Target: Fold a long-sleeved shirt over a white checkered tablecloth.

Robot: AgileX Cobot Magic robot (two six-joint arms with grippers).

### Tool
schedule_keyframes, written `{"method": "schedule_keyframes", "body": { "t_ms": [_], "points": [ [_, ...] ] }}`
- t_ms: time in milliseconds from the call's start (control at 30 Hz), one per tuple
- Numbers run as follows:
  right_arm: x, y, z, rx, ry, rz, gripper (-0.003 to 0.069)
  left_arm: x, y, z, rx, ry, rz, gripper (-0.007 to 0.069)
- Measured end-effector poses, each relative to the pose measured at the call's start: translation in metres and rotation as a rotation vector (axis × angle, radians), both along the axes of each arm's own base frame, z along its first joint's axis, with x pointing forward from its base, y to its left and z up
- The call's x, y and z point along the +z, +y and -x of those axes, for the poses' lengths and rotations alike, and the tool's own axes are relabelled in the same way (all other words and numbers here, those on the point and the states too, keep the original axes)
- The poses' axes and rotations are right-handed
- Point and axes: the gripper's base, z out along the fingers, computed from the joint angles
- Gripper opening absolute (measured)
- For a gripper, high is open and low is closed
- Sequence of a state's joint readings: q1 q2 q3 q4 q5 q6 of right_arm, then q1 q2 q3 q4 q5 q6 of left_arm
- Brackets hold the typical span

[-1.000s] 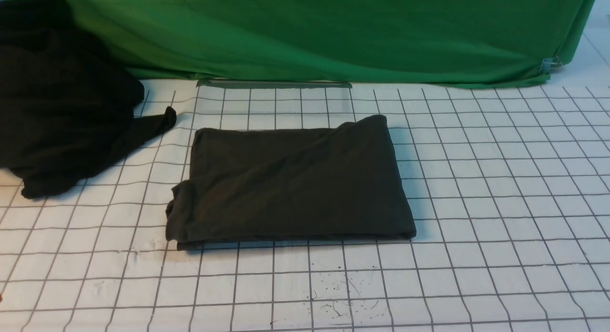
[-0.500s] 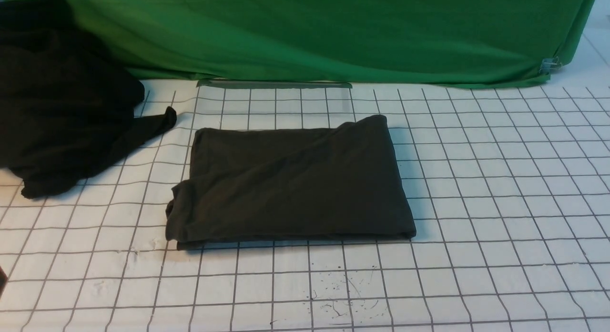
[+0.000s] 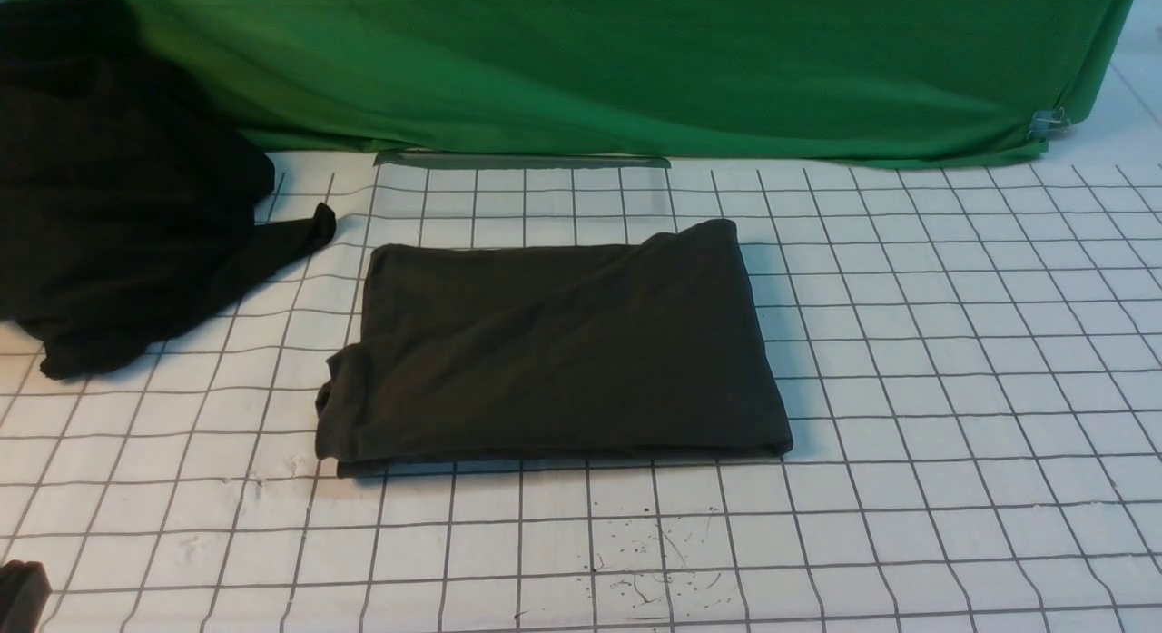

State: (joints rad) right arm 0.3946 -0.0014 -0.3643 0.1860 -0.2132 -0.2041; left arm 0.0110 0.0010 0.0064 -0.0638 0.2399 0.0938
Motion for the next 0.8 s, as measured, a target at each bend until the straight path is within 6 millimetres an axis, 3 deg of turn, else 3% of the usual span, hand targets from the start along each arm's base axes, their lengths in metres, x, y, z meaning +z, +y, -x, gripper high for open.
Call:
{"method": "schedule_keyframes", "body": {
  "t_ms": [800],
  "points": [
    [0.0, 0.0, 0.0, -0.016, -0.007, 0.02, 0.0221, 0.0, 0.0001, 0.0, 0.0, 0.0, -0.002, 0.0003]
  ]
}}
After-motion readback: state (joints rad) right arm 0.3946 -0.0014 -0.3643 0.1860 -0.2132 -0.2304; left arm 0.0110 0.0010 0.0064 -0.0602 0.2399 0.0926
